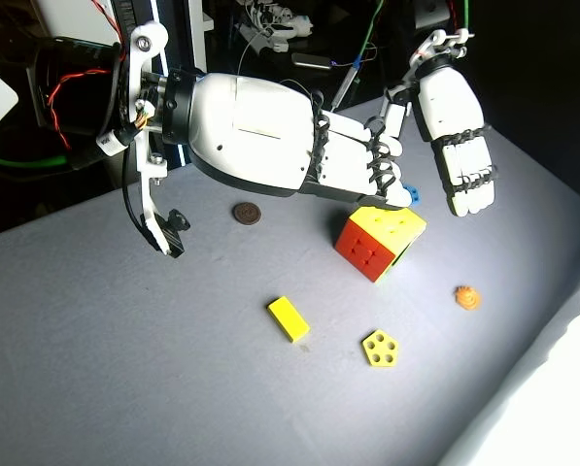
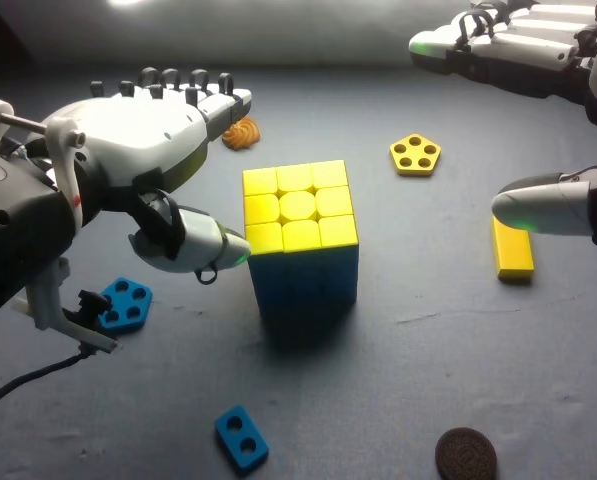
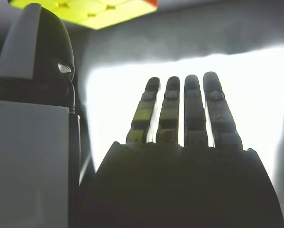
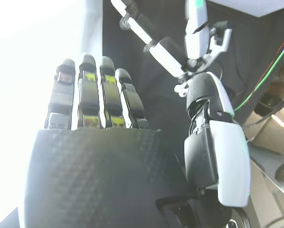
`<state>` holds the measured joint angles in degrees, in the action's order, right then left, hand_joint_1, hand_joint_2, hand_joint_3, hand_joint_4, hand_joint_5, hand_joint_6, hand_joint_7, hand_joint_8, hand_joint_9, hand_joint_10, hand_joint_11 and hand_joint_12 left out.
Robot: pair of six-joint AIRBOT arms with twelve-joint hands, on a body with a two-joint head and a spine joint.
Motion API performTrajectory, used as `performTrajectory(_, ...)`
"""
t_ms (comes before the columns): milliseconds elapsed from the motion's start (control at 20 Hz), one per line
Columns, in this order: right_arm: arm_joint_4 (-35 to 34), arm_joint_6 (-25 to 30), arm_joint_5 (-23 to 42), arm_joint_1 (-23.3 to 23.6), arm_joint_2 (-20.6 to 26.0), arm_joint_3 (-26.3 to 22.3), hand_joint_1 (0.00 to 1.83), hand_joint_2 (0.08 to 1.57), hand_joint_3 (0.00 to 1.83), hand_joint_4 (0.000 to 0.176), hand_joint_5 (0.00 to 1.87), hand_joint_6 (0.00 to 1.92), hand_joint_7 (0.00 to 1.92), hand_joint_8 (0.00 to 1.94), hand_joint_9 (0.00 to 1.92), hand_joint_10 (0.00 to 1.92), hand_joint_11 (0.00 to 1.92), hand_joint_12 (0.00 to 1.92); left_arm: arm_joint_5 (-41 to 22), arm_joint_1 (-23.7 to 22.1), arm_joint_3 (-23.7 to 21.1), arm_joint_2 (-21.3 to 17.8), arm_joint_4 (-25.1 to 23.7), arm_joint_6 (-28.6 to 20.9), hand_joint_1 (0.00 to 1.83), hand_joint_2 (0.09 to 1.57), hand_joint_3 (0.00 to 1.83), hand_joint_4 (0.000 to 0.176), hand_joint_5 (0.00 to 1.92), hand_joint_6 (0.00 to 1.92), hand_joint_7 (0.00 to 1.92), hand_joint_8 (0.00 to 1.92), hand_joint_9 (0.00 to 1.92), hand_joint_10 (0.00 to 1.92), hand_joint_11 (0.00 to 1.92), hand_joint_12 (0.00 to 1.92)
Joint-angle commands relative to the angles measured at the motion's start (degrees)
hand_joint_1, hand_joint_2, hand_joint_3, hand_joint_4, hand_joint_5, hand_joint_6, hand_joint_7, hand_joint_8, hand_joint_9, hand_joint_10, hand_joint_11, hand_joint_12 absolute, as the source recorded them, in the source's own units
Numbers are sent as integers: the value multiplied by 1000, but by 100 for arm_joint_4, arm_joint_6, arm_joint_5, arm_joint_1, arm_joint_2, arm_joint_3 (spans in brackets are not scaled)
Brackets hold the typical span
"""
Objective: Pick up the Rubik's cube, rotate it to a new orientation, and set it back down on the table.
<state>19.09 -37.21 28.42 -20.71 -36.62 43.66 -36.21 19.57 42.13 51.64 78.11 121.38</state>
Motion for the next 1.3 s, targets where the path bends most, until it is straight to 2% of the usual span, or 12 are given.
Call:
performTrajectory(0, -136, 7, 655, 40, 34, -9, 240, 1249, 0, 0, 0, 0, 73, 0, 79, 1, 1, 11, -306, -30, -5, -3, -216, -28, 862, 1061, 0, 0, 0, 0, 0, 0, 0, 0, 0, 10)
performTrajectory(200, -136, -2, 655, 39, 35, -9, 240, 1249, 3, 0, 1, 0, 91, 2, 93, 7, 0, 12, -357, -12, 16, 150, 31, -28, 927, 1046, 0, 0, 0, 0, 0, 0, 0, 0, 42, 24)
performTrajectory(500, -101, -13, 655, 35, 36, -28, 207, 1250, 3, 0, 0, 0, 62, 0, 83, 2, 0, 0, -396, -81, 130, 534, 363, -22, 883, 1085, 6, 0, 0, 0, 0, 0, 0, 0, 26, 39)
performTrajectory(550, -90, -13, 655, 31, 38, -30, 164, 1260, 6, 0, 0, 0, 69, 5, 91, 5, 4, 2, -407, -83, 162, 600, 383, -22, 899, 1088, 0, 0, 0, 0, 0, 0, 0, 0, 0, 125)
performTrajectory(750, -86, -23, 655, 28, 40, -30, 160, 1258, 4, 0, 26, 8, 96, 9, 116, 12, 27, 24, -415, -74, 305, 833, 388, -13, 935, 1065, 0, 0, 0, 0, 0, 0, 0, 0, 0, 112)
performTrajectory(800, -86, -23, 655, 28, 40, -30, 134, 1264, 5, 0, 25, 7, 89, 4, 104, 6, 18, 29, -415, -67, 329, 866, 388, 3, 939, 1068, 0, 0, 0, 0, 0, 0, 0, 0, 0, 50)
performTrajectory(850, -86, -23, 655, 28, 40, -30, 113, 1272, 2, 0, 33, 2, 92, 0, 108, 1, 0, 135, -415, -58, 357, 904, 388, 17, 921, 1082, 2, 0, 0, 0, 0, 0, 0, 0, 0, 3)
performTrajectory(1100, -86, -23, 655, 27, 40, -32, 134, 1271, 0, 0, 38, 6, 88, 0, 100, 0, 0, 134, -415, 10, 492, 1053, 370, 72, 974, 1035, 0, 0, 0, 0, 0, 0, 0, 0, 0, 0)
performTrajectory(1250, -86, -23, 655, 25, 42, -45, 117, 1281, 1, 0, 16, 5, 79, 7, 92, 11, 10, 10, -398, 50, 630, 1162, 324, 72, 915, 1049, 0, 0, 0, 0, 0, 0, 0, 0, 0, 0)
